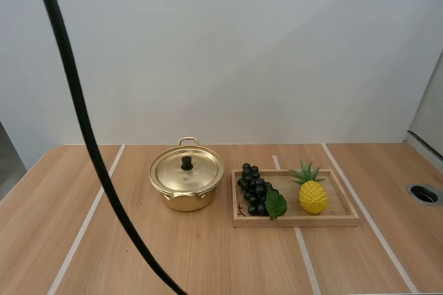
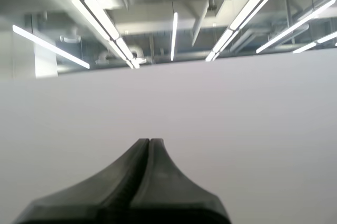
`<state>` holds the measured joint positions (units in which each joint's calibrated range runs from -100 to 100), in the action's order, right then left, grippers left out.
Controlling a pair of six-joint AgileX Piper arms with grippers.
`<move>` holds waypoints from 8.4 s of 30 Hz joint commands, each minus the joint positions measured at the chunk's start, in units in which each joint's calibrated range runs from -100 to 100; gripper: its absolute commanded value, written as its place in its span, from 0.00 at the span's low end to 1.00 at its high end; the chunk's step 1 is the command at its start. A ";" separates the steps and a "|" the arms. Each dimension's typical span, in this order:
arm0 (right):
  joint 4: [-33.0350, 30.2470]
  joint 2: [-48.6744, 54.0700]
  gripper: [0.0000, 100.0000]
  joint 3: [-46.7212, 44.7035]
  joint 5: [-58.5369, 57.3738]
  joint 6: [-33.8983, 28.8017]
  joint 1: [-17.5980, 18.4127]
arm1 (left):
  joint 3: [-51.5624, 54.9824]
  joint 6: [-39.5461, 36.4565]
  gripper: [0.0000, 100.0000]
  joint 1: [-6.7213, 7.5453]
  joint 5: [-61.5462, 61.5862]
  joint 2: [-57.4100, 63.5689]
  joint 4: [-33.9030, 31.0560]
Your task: Open the pot, put the pineapple inside, and close it
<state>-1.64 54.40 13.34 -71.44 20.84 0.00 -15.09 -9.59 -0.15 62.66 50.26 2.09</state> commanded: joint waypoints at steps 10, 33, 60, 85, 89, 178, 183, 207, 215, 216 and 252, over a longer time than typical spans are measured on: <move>-8.51 -11.72 0.00 4.89 -26.08 -2.34 -0.08 | -3.61 -1.98 0.00 0.10 24.42 -10.92 1.02; -11.52 -31.10 0.00 4.89 -28.56 -2.20 -1.99 | 7.39 18.27 0.00 -1.58 37.34 -33.72 14.09; -15.03 -31.10 0.00 -34.64 -18.20 -2.16 -2.18 | 29.81 28.50 0.32 -1.58 37.34 -43.33 17.83; -17.08 -31.10 0.00 -39.71 -15.10 -2.35 -2.18 | 34.92 37.06 0.81 -1.58 37.34 -54.54 24.42; -17.08 -31.10 0.00 -39.71 -14.92 -2.35 -2.18 | 34.92 37.41 1.00 -1.58 37.34 -55.98 24.91; -8.97 -40.95 0.27 -39.86 -15.00 0.36 -3.83 | 34.65 36.60 0.00 2.22 13.55 -27.08 9.28; -9.10 -41.33 1.00 -39.86 -13.59 1.17 -3.83 | 34.65 36.60 0.00 2.22 13.55 -24.69 9.28; -0.32 -45.46 1.00 -50.94 -0.29 1.57 -3.91 | 34.77 36.20 0.00 2.22 16.19 -24.11 7.08; -0.77 -45.46 1.00 -56.24 5.13 1.57 -3.91 | 34.77 36.20 0.00 2.22 17.36 -24.11 7.08; -0.77 -45.46 1.00 -56.24 5.52 1.57 -3.91 | 34.77 36.20 0.00 2.22 17.75 -24.11 7.08; 0.34 -48.08 1.00 -58.68 12.68 1.86 -5.92 | 34.77 36.20 0.00 2.22 20.68 -24.11 8.39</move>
<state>-0.95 6.62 -45.06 -59.30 22.08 -5.69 19.73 26.80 2.07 83.24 25.55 9.25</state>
